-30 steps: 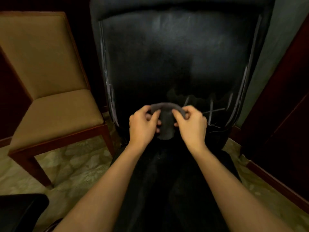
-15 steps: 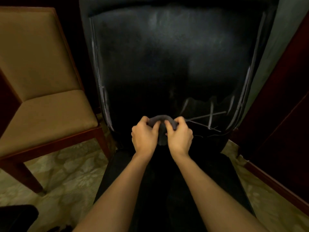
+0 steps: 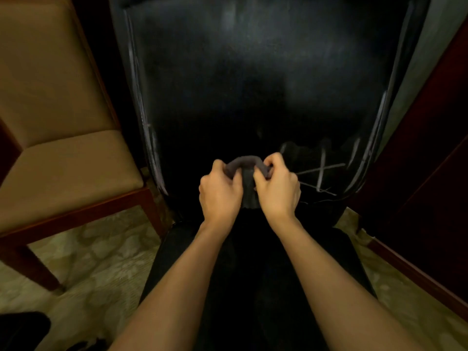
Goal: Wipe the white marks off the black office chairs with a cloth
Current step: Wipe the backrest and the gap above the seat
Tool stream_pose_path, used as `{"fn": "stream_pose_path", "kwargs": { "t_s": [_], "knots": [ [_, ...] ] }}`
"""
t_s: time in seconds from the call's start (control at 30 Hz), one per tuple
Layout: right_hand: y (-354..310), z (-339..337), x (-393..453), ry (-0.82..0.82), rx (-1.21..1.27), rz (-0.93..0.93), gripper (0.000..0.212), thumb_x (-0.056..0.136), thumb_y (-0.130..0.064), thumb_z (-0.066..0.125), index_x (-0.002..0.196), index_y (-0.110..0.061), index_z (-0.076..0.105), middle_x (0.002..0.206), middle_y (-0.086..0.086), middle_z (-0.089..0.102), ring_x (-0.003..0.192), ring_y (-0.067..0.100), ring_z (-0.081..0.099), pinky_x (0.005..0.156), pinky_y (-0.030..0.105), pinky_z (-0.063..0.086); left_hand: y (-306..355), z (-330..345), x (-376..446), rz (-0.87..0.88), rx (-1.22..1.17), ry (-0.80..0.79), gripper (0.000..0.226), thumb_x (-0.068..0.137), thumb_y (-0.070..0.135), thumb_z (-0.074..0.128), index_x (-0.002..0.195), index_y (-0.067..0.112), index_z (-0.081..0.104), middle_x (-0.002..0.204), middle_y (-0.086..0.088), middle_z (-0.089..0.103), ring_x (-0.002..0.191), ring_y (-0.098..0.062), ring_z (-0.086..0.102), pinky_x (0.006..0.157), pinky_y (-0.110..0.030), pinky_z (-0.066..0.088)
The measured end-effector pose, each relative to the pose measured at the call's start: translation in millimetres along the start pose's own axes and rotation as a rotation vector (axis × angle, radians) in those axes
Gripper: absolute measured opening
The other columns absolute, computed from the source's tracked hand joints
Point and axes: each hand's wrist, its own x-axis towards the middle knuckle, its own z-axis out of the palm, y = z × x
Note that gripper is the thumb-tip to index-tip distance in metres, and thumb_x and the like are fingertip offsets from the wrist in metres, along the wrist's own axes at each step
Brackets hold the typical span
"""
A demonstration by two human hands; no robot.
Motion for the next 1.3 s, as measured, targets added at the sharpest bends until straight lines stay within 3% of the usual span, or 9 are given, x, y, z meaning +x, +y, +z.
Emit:
{"fn": "stream_pose_path", "kwargs": {
  "t_s": [0.1,0.23,0.33,0.43,0.57,0.77,1.0,1.2,1.3],
  "knots": [
    [8,-1,-9,0.042,-0.028,-0.052,0.02,0.094,-0.031,0.062,0.108,-0.019,0.055,0.083,0.003,0.07,0.082,0.03,0.069,0.065,0.034,0.044,-9,-4,-10,0.118,-0.005,-0.001,0.015,0.095,0.028,0.065,0.103,0.02,0.056,0.07,0.011,0.058,0.064,-0.003,0.061,0.057,-0.026,0.053],
    [5,-7,0,0.156,0.185,-0.279,0.04,0.092,-0.024,0.066,0.125,-0.012,0.047,0.088,0.006,0.071,0.071,0.025,0.071,0.061,0.036,0.056,2,-9,5,0.316,-0.084,0.125,0.045,0.096,0.023,0.065,0.136,0.013,0.045,0.079,0.003,0.066,0.066,-0.014,0.066,0.062,-0.028,0.052],
    [17,-6,5,0.144,0.0,-0.514,0.039,0.089,-0.016,0.07,0.125,-0.006,0.056,0.102,0.014,0.062,0.075,0.024,0.067,0.056,0.036,0.058,-9,-8,9,0.539,-0.024,0.092,0.045,0.098,0.016,0.06,0.138,0.015,0.04,0.095,-0.007,0.066,0.07,-0.014,0.065,0.061,-0.027,0.055],
    [28,-2,1,0.167,-0.18,-0.571,0.048,0.087,-0.016,0.073,0.131,-0.004,0.056,0.107,0.016,0.058,0.082,0.024,0.064,0.055,0.031,0.055,-24,-7,7,0.679,0.167,0.052,0.042,0.098,0.015,0.058,0.138,0.006,0.05,0.109,-0.014,0.058,0.073,-0.022,0.064,0.058,-0.036,0.058],
    [29,6,-1,0.222,-0.271,-0.56,0.063,0.083,-0.018,0.076,0.137,0.0,0.049,0.108,0.017,0.059,0.083,0.025,0.065,0.062,0.035,0.055,-24,-6,7,0.665,0.282,0.018,0.059,0.093,0.017,0.065,0.144,0.003,0.038,0.115,-0.019,0.053,0.071,-0.028,0.064,0.052,-0.035,0.057],
    [32,19,12,0.303,-0.342,-0.623,0.018,0.086,-0.012,0.065,0.103,-0.007,0.067,0.089,0.011,0.062,0.073,0.027,0.063,0.058,0.038,0.048,-24,-1,22,0.71,0.362,0.054,0.042,0.09,0.014,0.068,0.128,0.001,0.057,0.107,-0.019,0.06,0.065,-0.034,0.066,0.045,-0.036,0.05],
    [49,17,-21,0.146,-0.308,-0.549,0.012,0.082,-0.017,0.064,0.09,-0.008,0.065,0.081,0.008,0.059,0.07,0.027,0.062,0.056,0.035,0.046,-37,0,-13,0.565,0.326,-0.019,0.031,0.082,0.014,0.074,0.112,0.007,0.068,0.089,-0.01,0.067,0.063,-0.033,0.067,0.047,-0.035,0.049],
    [7,-37,35,0.348,-0.292,-0.568,0.021,0.081,-0.018,0.064,0.095,-0.003,0.067,0.1,0.017,0.059,0.086,0.035,0.057,0.062,0.04,0.045,30,-12,19,0.674,0.323,0.222,0.018,0.084,0.022,0.067,0.098,0.01,0.068,0.104,-0.012,0.062,0.087,-0.029,0.06,0.051,-0.032,0.041],
    [10,-35,43,0.34,-0.352,-0.648,0.018,0.08,-0.014,0.066,0.094,-0.003,0.067,0.101,0.016,0.062,0.086,0.037,0.056,0.064,0.042,0.043,32,-9,28,0.72,0.369,0.234,0.017,0.085,0.021,0.067,0.099,0.011,0.069,0.112,-0.01,0.062,0.092,-0.029,0.056,0.054,-0.031,0.041]
  ]
}}
